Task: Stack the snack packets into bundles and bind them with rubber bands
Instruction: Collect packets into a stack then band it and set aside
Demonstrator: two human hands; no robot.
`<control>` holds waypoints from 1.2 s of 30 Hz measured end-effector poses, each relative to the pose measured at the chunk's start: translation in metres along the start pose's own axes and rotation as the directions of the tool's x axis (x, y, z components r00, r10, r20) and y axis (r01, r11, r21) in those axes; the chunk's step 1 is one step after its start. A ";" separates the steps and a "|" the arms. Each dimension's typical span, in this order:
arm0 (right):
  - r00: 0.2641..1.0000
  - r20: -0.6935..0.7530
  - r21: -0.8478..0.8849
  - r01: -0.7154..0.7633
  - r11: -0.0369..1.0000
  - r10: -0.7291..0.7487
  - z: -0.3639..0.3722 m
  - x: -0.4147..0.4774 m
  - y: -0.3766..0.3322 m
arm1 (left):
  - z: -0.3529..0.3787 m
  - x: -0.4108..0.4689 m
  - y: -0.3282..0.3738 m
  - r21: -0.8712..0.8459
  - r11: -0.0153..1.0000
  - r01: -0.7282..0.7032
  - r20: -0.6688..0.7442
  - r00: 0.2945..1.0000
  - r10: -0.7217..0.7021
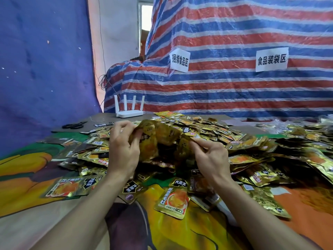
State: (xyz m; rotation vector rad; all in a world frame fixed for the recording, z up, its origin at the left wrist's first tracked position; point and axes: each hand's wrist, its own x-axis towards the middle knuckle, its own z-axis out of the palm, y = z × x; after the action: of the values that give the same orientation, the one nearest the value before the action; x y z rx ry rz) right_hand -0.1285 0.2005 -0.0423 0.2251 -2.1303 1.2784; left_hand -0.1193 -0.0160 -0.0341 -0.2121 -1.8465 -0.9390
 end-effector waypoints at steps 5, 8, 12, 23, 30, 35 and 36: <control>0.988 -0.136 0.127 0.087 0.988 -0.070 0.001 0.004 -0.002 | -0.004 0.001 0.020 -0.249 0.966 0.065 0.011 0.998 -0.064; 0.968 -0.228 0.166 0.147 0.975 -0.107 -0.001 0.006 -0.003 | -0.002 0.000 0.025 -0.406 0.898 0.172 0.079 0.985 -0.154; 0.948 -0.289 0.201 0.197 0.960 -0.134 -0.001 0.006 -0.005 | 0.002 -0.001 0.027 -0.480 0.826 0.296 0.150 0.955 -0.255; 0.934 -0.058 0.016 0.353 0.935 -0.352 -0.001 -0.003 -0.026 | 0.003 -0.006 0.033 -0.326 0.931 0.163 0.185 0.977 -0.107; 0.882 0.468 0.381 -0.135 0.915 -0.065 0.029 -0.027 -0.027 | 0.013 -0.022 0.031 -0.525 0.715 0.462 0.278 0.887 -0.369; 0.921 0.389 0.601 -0.231 0.765 -0.027 0.037 -0.029 -0.022 | 0.018 -0.026 0.031 -0.580 0.532 0.617 0.526 0.782 -0.333; 0.922 0.385 0.633 -0.242 0.736 -0.028 0.038 -0.027 -0.022 | 0.020 -0.028 0.031 -0.572 0.536 0.621 0.544 0.776 -0.319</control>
State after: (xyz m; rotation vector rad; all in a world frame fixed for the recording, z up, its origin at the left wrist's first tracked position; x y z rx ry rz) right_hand -0.1136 0.1530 -0.0550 0.7068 -1.8834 2.2041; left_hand -0.1042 0.0263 -0.0453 -0.4014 -1.7903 -2.1840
